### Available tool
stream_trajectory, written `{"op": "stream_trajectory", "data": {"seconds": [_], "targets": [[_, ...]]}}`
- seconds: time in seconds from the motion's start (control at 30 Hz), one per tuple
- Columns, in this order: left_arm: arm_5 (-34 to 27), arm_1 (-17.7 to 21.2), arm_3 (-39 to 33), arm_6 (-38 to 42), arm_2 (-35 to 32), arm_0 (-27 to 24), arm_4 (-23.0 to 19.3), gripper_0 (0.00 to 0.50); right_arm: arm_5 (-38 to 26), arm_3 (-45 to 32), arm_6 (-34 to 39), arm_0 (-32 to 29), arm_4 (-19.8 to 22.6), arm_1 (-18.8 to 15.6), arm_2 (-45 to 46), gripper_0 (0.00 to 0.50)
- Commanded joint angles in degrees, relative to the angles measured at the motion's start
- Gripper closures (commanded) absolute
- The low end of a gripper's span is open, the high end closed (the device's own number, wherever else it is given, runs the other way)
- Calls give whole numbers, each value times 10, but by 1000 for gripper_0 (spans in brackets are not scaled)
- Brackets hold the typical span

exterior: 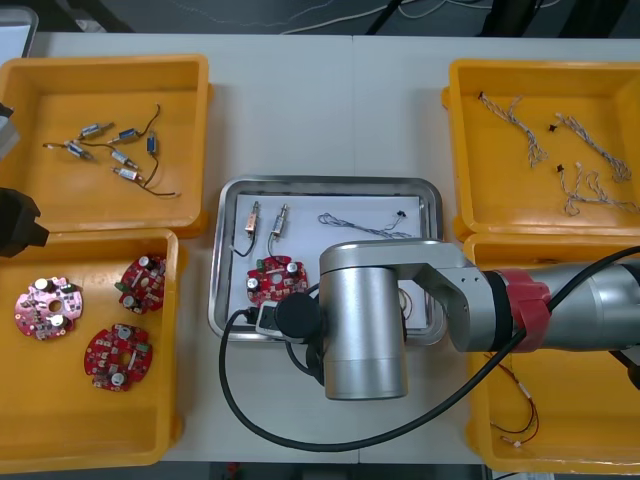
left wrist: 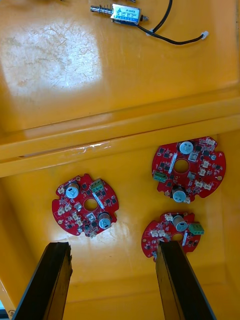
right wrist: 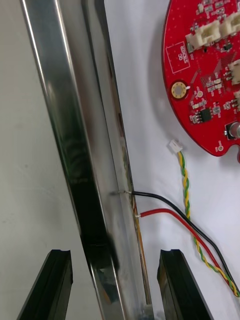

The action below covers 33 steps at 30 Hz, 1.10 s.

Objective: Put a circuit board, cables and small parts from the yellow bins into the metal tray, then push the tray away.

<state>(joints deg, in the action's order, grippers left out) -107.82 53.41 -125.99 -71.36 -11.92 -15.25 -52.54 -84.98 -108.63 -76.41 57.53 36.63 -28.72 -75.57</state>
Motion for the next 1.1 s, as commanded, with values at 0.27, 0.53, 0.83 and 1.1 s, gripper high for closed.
{"op": "stream_trajectory", "data": {"seconds": [0.27, 0.53, 0.83, 1.1], "targets": [[-5, 26, -14, -15, -16, 10, 6, 0, 4, 15, -17, 19, -5, 24, -7, 199], [-5, 26, -14, -15, -16, 10, 6, 0, 9, 10, -19, 22, -13, 11, -8, 500], [-5, 26, -14, -15, -16, 10, 6, 0, 16, 9, -22, 52, -18, 2, -14, 500], [-5, 26, -14, -15, -16, 10, 6, 0, 21, 9, -33, 82, -34, -13, -35, 500]]}}
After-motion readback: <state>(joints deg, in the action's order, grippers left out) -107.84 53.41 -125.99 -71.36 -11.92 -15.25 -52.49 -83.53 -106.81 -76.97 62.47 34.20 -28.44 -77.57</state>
